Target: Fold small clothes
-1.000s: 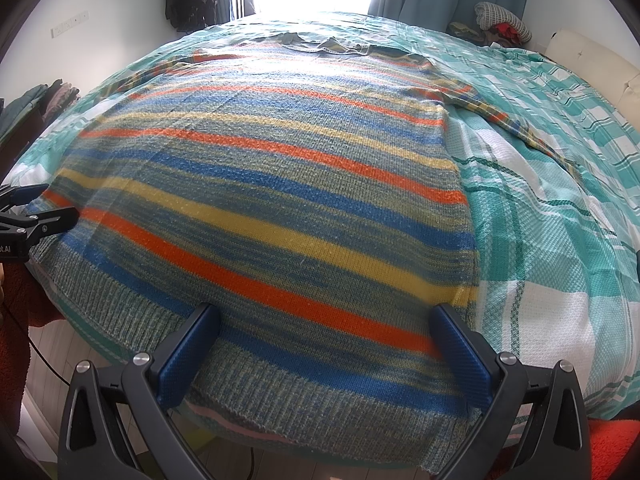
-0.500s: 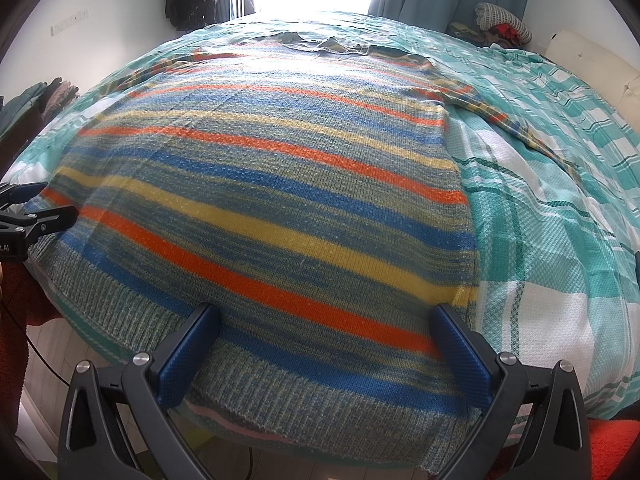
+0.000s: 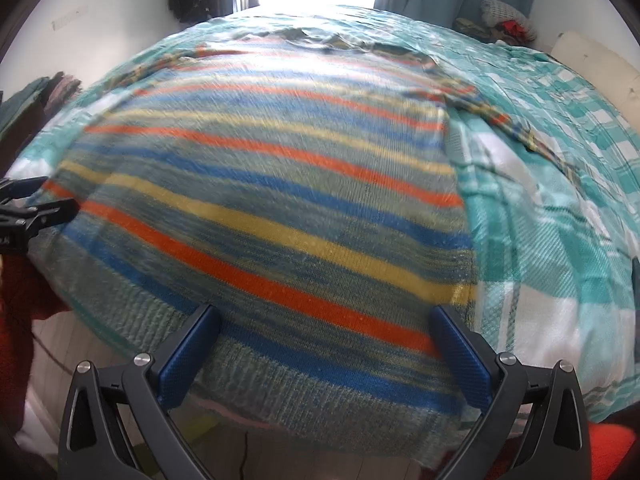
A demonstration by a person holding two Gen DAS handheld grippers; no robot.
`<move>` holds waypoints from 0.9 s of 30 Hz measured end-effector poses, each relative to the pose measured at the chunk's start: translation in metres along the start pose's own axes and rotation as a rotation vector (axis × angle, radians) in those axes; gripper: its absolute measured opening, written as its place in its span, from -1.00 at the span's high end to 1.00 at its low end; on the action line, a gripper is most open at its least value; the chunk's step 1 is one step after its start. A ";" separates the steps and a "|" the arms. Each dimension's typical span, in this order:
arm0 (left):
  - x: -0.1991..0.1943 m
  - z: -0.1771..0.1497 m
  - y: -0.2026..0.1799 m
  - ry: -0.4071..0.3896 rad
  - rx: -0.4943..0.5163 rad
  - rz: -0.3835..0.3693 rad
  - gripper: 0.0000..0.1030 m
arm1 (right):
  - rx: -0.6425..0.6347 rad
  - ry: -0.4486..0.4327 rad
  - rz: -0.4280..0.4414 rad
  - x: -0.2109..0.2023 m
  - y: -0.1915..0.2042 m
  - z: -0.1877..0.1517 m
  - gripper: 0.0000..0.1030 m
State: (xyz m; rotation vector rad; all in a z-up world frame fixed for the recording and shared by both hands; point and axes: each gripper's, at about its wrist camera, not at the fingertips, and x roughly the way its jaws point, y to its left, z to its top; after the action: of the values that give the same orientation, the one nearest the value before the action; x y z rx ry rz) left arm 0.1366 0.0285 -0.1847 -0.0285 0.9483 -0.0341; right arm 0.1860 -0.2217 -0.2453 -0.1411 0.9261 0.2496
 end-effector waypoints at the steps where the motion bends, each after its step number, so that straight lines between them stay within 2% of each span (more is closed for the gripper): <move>1: -0.007 0.004 0.009 -0.030 -0.029 0.003 -0.99 | 0.022 -0.036 0.025 -0.012 -0.009 0.006 -0.99; 4: -0.018 0.012 0.040 -0.090 -0.136 0.033 -0.99 | 0.044 -0.084 0.038 -0.031 -0.051 0.036 -1.00; 6: -0.016 0.016 0.060 -0.096 -0.214 0.058 -0.99 | 0.072 -0.078 0.012 -0.030 -0.090 0.063 -1.00; 8: -0.012 0.016 0.077 -0.089 -0.280 0.073 -0.99 | 0.161 -0.071 0.008 -0.022 -0.143 0.089 -0.99; 10: -0.006 0.015 0.087 -0.071 -0.316 0.091 -0.99 | 0.333 -0.077 -0.025 -0.010 -0.208 0.106 -0.99; 12: -0.001 0.013 0.091 -0.054 -0.329 0.102 -0.99 | 0.576 -0.079 0.004 0.007 -0.276 0.111 -0.98; 14: 0.005 0.011 0.092 -0.040 -0.333 0.112 -0.99 | 0.821 -0.073 0.039 0.027 -0.338 0.104 -0.87; 16: 0.010 0.011 0.090 -0.028 -0.326 0.119 -0.99 | 0.984 -0.059 0.045 0.049 -0.381 0.093 -0.73; 17: 0.013 0.012 0.088 -0.020 -0.318 0.126 -0.99 | 1.006 -0.055 0.035 0.055 -0.391 0.092 -0.65; 20: 0.018 0.010 0.083 -0.004 -0.294 0.143 -0.99 | 1.042 -0.033 0.055 0.078 -0.406 0.095 -0.54; 23: 0.024 0.009 0.078 0.014 -0.267 0.161 -0.99 | 1.048 -0.011 0.034 0.095 -0.410 0.100 -0.47; 25: 0.028 0.009 0.076 0.022 -0.252 0.172 -0.99 | 1.024 0.013 0.012 0.102 -0.410 0.104 -0.23; 26: 0.029 0.009 0.075 0.023 -0.247 0.175 -0.99 | 0.987 0.047 -0.006 0.107 -0.410 0.109 0.11; 27: 0.029 0.009 0.074 0.023 -0.243 0.175 -0.99 | 0.958 0.071 -0.018 0.107 -0.407 0.110 0.64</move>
State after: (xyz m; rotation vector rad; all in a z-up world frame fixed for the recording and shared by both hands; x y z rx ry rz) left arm 0.1621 0.1017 -0.2064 -0.1698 0.9705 0.2435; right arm 0.4433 -0.5718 -0.2608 0.7281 1.0278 -0.2329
